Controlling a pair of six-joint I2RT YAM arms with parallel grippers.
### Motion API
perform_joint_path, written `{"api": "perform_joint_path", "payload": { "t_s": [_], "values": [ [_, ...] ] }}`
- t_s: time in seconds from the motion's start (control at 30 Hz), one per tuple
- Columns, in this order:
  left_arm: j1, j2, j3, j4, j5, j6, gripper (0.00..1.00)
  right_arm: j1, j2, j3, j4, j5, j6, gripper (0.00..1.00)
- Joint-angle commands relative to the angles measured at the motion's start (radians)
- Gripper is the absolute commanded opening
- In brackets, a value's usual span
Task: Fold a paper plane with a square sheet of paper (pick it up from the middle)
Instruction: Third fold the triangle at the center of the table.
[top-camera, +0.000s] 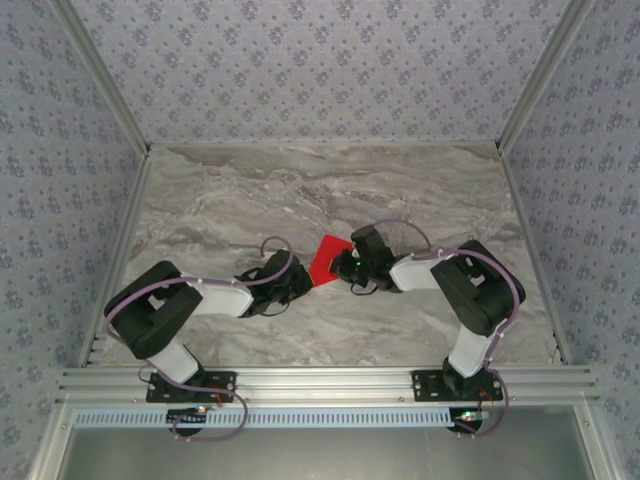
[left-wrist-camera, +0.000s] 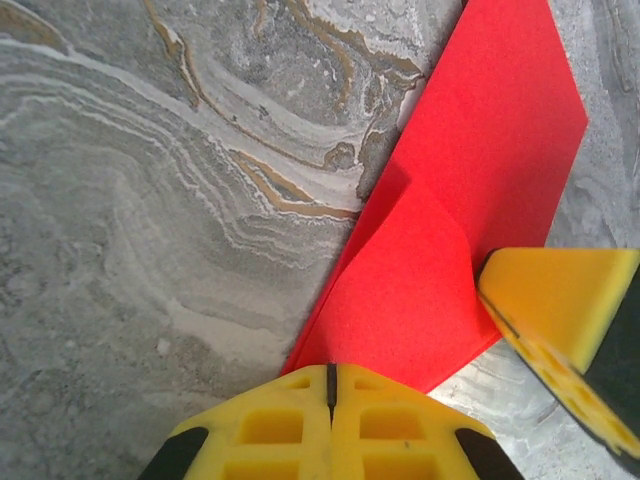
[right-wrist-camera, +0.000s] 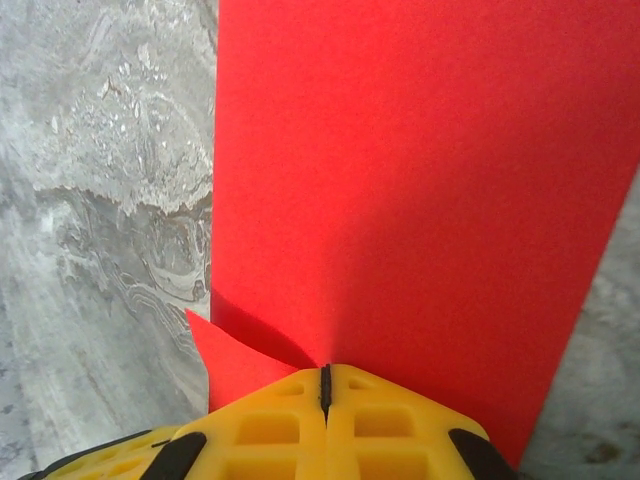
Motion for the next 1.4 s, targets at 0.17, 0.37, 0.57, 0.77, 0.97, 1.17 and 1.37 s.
{"api": "perform_joint_path", "payload": {
  "t_s": [0.17, 0.37, 0.57, 0.77, 0.97, 1.17, 1.37],
  "values": [
    [-0.010, 0.042, -0.034, -0.075, -0.029, -0.021, 0.00, 0.092, -0.043, 0.016, -0.098, 0.082, 0.026, 0.00],
    [-0.011, 0.040, -0.032, -0.077, -0.025, -0.021, 0.00, 0.110, 0.024, 0.043, -0.068, 0.046, 0.045, 0.00],
    [-0.011, 0.035, -0.035, -0.085, -0.028, -0.024, 0.00, 0.107, 0.023, 0.046, -0.083, 0.060, 0.034, 0.00],
    [-0.011, 0.038, -0.031, -0.138, -0.040, -0.038, 0.00, 0.043, -0.002, -0.020, -0.129, 0.124, 0.019, 0.00],
    [-0.011, 0.045, -0.037, -0.151, -0.033, -0.039, 0.00, -0.086, -0.060, -0.128, -0.137, 0.150, -0.006, 0.00],
    [-0.012, 0.048, -0.015, -0.160, -0.024, -0.019, 0.00, -0.105, -0.198, -0.089, -0.229, 0.181, -0.063, 0.00],
    [-0.008, 0.055, 0.012, -0.191, -0.024, 0.010, 0.00, -0.002, -0.176, 0.009, -0.216, 0.109, -0.080, 0.00]
  ]
}}
